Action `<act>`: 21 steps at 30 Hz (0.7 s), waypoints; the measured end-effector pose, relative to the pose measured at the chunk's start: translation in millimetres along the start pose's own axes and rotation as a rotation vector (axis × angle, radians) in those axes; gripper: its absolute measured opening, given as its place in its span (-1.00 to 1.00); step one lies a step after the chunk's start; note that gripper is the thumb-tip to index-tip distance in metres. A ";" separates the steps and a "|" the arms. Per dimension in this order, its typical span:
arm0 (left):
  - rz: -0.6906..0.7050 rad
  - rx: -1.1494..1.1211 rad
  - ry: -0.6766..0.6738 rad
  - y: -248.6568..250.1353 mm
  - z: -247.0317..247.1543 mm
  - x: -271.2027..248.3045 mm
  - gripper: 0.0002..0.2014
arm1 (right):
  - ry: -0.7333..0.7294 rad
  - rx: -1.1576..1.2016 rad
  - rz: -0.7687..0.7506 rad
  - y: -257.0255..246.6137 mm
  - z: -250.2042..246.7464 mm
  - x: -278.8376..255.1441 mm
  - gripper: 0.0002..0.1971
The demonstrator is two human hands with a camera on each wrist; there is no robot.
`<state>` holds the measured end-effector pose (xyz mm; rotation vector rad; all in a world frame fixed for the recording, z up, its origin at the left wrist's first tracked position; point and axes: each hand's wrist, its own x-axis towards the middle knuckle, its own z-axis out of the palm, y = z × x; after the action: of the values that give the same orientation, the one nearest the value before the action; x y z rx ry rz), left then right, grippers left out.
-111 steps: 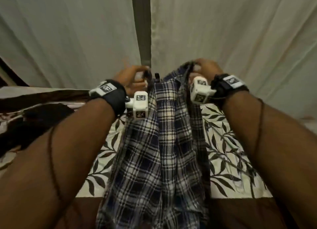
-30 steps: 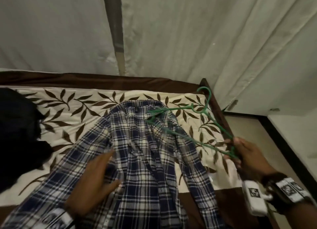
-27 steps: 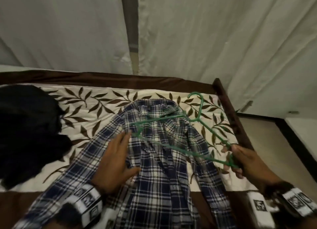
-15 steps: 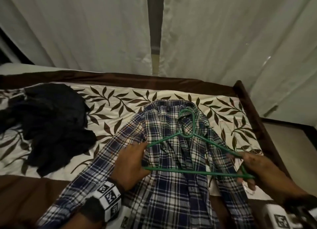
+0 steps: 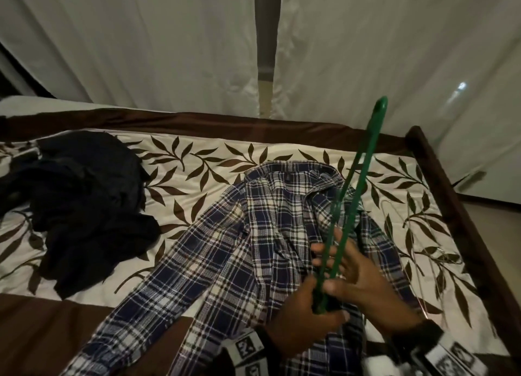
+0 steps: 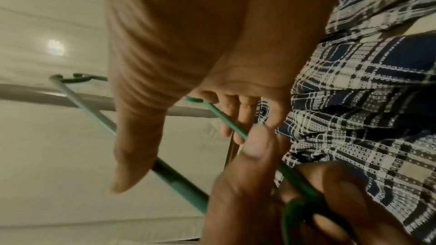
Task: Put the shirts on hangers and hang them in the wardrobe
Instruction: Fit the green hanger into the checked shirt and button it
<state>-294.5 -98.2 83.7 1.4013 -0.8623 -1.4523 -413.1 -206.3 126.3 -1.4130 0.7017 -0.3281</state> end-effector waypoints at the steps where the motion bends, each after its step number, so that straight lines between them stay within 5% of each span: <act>1: 0.010 0.034 -0.044 1.4 -5.5 2.2 -0.49 | 0.034 0.003 0.005 4.5 0.9 6.0 -0.03; 5: 0.021 0.350 -0.165 -7.4 -57.8 26.0 -0.31 | 0.214 -0.096 0.031 13.9 -20.3 39.4 0.13; 8: -0.041 0.379 0.176 -16.9 -113.5 61.9 -0.34 | 0.361 -0.348 0.068 15.6 -69.3 75.5 0.15; 12: 0.010 0.420 0.698 -14.5 -185.8 128.8 -0.97 | 0.473 -0.929 -0.006 26.1 -141.1 130.6 0.13; 14: 0.001 0.584 0.842 -8.3 -210.5 163.7 -0.91 | 0.440 -1.119 0.025 31.7 -166.7 158.2 0.20; 18: -0.250 0.565 0.776 -10.0 -240.5 220.0 -0.57 | 0.350 -1.385 0.022 35.1 -183.3 205.4 0.27; 21: -0.225 0.439 0.803 -11.1 -243.7 236.2 -0.74 | 0.331 -1.420 0.014 37.8 -180.8 228.9 0.28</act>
<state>-40.7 -289.3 -36.1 2.2414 -0.5117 -0.7242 -358.9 -479.6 32.1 -2.7147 1.3272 0.0093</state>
